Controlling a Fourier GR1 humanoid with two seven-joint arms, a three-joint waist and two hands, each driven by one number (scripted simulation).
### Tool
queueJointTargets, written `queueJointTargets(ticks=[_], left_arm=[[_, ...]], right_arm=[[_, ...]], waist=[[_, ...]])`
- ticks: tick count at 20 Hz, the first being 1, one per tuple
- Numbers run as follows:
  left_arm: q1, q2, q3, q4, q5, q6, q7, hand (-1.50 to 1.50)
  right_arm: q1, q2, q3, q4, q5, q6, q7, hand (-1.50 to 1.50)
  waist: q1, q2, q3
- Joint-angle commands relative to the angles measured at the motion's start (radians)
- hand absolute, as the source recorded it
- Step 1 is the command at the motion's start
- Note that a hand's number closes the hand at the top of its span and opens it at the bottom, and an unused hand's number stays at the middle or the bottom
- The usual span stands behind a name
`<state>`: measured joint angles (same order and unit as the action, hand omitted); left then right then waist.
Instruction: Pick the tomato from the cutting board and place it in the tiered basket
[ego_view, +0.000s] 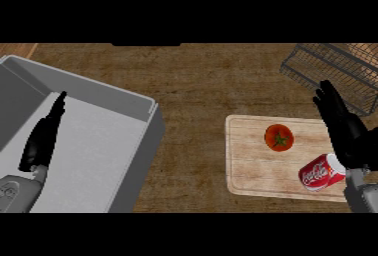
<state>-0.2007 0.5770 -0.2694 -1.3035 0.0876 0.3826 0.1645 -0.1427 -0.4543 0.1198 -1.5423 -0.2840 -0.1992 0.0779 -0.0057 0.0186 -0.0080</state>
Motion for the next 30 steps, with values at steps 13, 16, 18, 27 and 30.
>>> queueJointTargets(ticks=[13, 16, 18, 27, 30], left_arm=[[0.002, -0.253, -0.047, -0.210, 0.066, 0.062, -0.153, 0.00], [0.044, -0.266, -0.049, -0.197, 0.069, 0.050, -0.211, 0.00], [0.005, -0.269, -0.050, -0.203, 0.060, 0.054, -0.173, 0.00], [0.058, -0.266, -0.042, -0.215, 0.051, 0.075, -0.178, 0.00], [0.054, -0.268, -0.043, -0.231, 0.045, 0.084, -0.162, 0.00]], right_arm=[[0.076, 0.022, -0.175, -0.048, -0.393, 0.648, -0.590, -1.50], [0.171, -0.072, -0.233, -0.017, -0.309, 0.854, -0.784, -1.50], [0.220, -0.129, -0.313, 0.016, -0.230, 0.917, -0.895, -1.50], [0.394, -0.358, -0.462, -0.271, 0.335, 0.510, -0.888, -1.50], [0.470, -0.329, -0.441, -0.409, 0.523, 0.359, -0.827, -1.50]], waist=[[-0.014, -0.017, 0.016], [-0.018, -0.017, 0.012], [-0.022, -0.018, 0.011], [-0.059, -0.033, 0.006], [-0.063, -0.035, 0.005]])
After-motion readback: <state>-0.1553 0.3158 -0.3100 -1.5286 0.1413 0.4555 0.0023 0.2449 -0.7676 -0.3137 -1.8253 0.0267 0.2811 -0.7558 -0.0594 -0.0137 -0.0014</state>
